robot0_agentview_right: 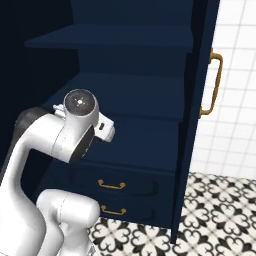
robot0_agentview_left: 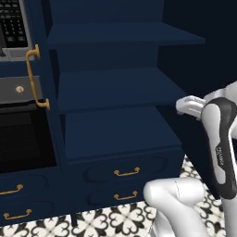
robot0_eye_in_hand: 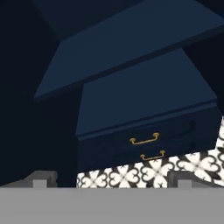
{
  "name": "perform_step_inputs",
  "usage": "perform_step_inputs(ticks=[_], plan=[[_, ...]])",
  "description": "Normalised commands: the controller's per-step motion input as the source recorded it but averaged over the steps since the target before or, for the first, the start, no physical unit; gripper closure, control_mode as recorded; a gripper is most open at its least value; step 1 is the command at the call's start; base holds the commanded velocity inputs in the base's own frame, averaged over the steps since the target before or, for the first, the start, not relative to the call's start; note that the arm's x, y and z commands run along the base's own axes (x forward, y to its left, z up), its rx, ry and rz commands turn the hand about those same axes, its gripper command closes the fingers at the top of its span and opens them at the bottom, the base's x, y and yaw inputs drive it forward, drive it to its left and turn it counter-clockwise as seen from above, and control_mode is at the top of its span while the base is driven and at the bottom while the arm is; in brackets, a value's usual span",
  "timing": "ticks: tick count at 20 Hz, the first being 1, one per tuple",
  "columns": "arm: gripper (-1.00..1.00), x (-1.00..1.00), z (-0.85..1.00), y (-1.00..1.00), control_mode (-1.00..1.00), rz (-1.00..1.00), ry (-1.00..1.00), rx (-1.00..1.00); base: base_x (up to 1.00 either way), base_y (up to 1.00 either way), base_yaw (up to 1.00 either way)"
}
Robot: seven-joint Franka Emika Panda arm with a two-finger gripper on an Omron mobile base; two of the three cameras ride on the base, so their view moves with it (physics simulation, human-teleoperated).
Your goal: Pick the kettle from the counter and place it on the tray. Then pick the mug from the cabinet and place it on the tray. Then close the cabinet doors.
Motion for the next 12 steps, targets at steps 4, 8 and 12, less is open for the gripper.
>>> perform_step_inputs(ticks=[4, 8, 12], plan=[[-1.0, -1.0, 0.08, -0.56, -1.0, -0.17, -0.36, 0.14, 0.0, 0.0, 0.0], [-1.0, -0.82, 0.35, -0.64, -1.0, -0.2, -0.37, 0.08, 0.0, 0.0, 0.0], [-1.0, -0.49, 0.6, -0.63, -1.0, -0.15, -0.26, 0.08, 0.0, 0.0, 0.0]])
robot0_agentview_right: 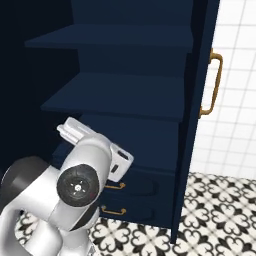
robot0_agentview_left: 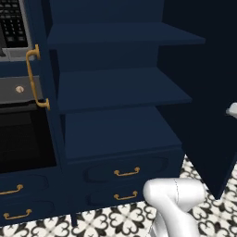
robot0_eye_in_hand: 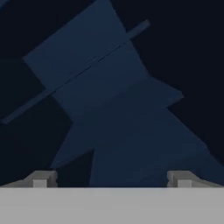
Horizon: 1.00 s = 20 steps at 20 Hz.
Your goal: Pick the kettle from the counter and place it on the tray. Then pick the mug from the cabinet and place it on the tray. Then close the cabinet doors.
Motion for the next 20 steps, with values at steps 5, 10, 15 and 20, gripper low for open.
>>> perform_step_inputs(ticks=[5, 10, 15, 20], plan=[[-1.0, -0.5, 0.43, -0.67, -1.0, -0.03, -0.18, 0.14, 0.0, 0.0, 0.0], [-1.0, -0.43, 0.04, -0.91, -1.0, 0.0, -0.22, 0.17, 0.0, 0.0, 0.0], [-1.0, 0.18, -0.29, -0.79, -1.0, 0.07, -0.12, 0.19, 0.0, 0.0, 0.0], [-1.0, 0.69, -0.32, -0.36, -1.0, 0.26, 0.0, 0.11, 0.0, 0.0, 0.0]])
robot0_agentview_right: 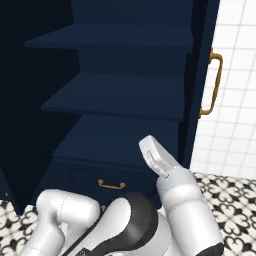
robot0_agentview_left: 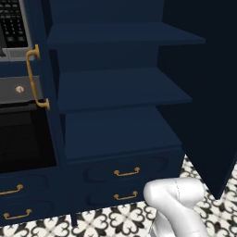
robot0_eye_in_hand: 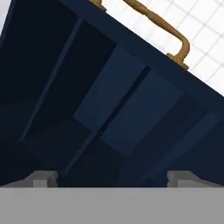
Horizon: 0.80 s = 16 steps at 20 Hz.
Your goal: Pick the kettle from the counter and place it on the tray. Then pick the mug from the cabinet and place it on the tray. Then close the cabinet doors.
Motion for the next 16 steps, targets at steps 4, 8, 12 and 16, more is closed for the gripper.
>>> perform_step_inputs(ticks=[4, 8, 12, 16], plan=[[-1.0, 0.66, -0.21, -0.51, -1.0, 0.28, -0.02, 0.19, 0.0, 0.0, 0.0], [-1.0, 0.29, -0.18, -0.66, -1.0, 0.23, -0.06, 0.24, 0.0, 0.0, 0.0], [-1.0, 0.33, -0.14, -0.61, -1.0, 0.15, -0.01, 0.24, 0.0, 0.0, 0.0], [-1.0, 0.6, -0.15, -0.5, -1.0, 0.03, 0.0, 0.2, 0.0, 0.0, 0.0]])
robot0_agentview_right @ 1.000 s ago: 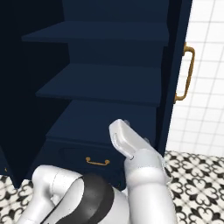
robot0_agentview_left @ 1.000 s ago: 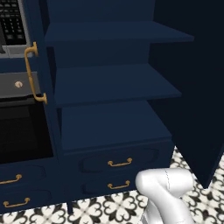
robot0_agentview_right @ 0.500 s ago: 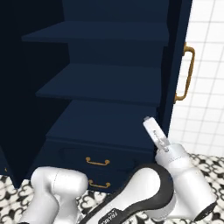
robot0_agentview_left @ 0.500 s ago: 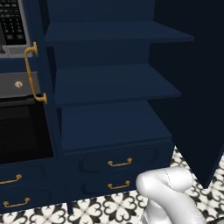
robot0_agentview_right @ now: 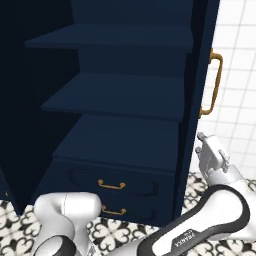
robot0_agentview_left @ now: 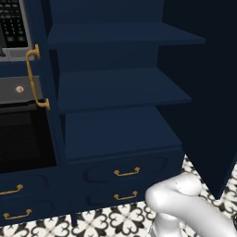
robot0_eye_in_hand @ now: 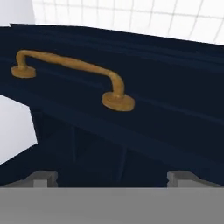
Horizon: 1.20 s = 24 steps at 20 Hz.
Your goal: Pick the kettle from the counter and place it on the tray. Then pick the mug from the cabinet and place it on the tray. Then close the cabinet doors.
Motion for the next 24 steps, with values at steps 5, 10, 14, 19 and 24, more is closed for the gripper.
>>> perform_step_inputs(ticks=[5, 10, 14, 19, 24], plan=[[-1.0, 0.76, -0.25, -0.51, -1.0, 0.02, 0.01, 0.15, 0.0, 0.0, 0.0], [-1.0, 0.84, -0.38, -0.45, -1.0, 0.06, 0.0, 0.09, 0.0, 0.0, 0.0], [-1.0, 0.89, -0.36, -0.34, -1.0, 0.09, 0.03, 0.02, 0.0, 0.0, 0.0], [-1.0, 0.86, -0.26, -0.08, -1.0, 0.04, 0.1, 0.0, 0.0, 0.0, 0.0], [-1.0, 0.51, -0.12, 0.2, -1.0, 0.0, 0.08, -0.02, 0.0, 0.0, 0.0]])
